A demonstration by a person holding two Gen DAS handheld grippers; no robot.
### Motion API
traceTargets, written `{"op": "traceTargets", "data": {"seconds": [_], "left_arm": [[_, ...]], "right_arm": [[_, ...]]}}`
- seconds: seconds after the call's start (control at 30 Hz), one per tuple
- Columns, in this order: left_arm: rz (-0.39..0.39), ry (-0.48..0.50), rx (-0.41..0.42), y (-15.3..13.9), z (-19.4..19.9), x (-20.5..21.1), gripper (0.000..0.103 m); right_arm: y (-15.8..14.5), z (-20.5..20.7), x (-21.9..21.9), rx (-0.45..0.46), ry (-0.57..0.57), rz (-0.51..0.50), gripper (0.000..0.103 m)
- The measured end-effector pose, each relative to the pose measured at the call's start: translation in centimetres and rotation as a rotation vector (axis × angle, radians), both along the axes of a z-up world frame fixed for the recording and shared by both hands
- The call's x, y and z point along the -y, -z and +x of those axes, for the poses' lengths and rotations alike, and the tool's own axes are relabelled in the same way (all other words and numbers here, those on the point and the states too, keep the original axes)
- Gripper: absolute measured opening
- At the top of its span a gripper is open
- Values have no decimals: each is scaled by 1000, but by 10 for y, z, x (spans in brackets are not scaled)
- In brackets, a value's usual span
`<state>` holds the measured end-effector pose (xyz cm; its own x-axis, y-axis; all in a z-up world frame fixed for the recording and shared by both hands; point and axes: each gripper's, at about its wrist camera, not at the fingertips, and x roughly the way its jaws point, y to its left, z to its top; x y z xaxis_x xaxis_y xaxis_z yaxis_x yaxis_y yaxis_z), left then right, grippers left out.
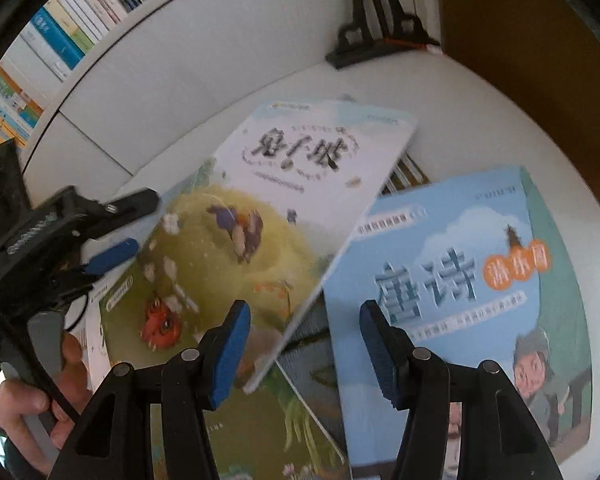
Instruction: Organize books
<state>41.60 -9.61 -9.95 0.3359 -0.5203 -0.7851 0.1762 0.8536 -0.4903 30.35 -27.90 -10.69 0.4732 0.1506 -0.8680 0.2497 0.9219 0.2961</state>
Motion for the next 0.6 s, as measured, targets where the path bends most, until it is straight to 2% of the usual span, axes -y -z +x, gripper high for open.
{"op": "traceTargets", "data": {"seconds": [0.07,0.13,0.2,0.23,0.3,0.37,0.43,0.47,0.53,0.6], "left_arm": [[-36,17,-13,0,-3,0,79],[-63,43,-27,1,-7,1,79],[-52,72,-23,-1,-15,2,79],[-48,82,-23,-2,-20,2,79],[-115,105,-33,-4,-34,-2,79],[-197,144,-77,-5,-52,0,79],[-144,160,-49,-9,-76,5,79],[-101,149,-19,-11,-87,5,79],[-93,109,2,-13,-93,-4,79],[-98,63,-1,-15,-83,-16,79]], "right_arm": [[0,3,-4,8,-20,1,57],[-1,4,-8,16,-40,5,64],[0,3,-9,19,-46,7,72],[0,1,-9,19,-46,7,72],[-1,-6,-6,8,-48,21,72],[-1,-17,-7,1,-91,98,72],[-3,-30,-14,-15,-138,106,72],[-4,-38,-19,-16,-160,70,72],[-5,-53,-25,-16,-174,-22,72],[-2,-61,-22,-29,-162,-41,72]]}}
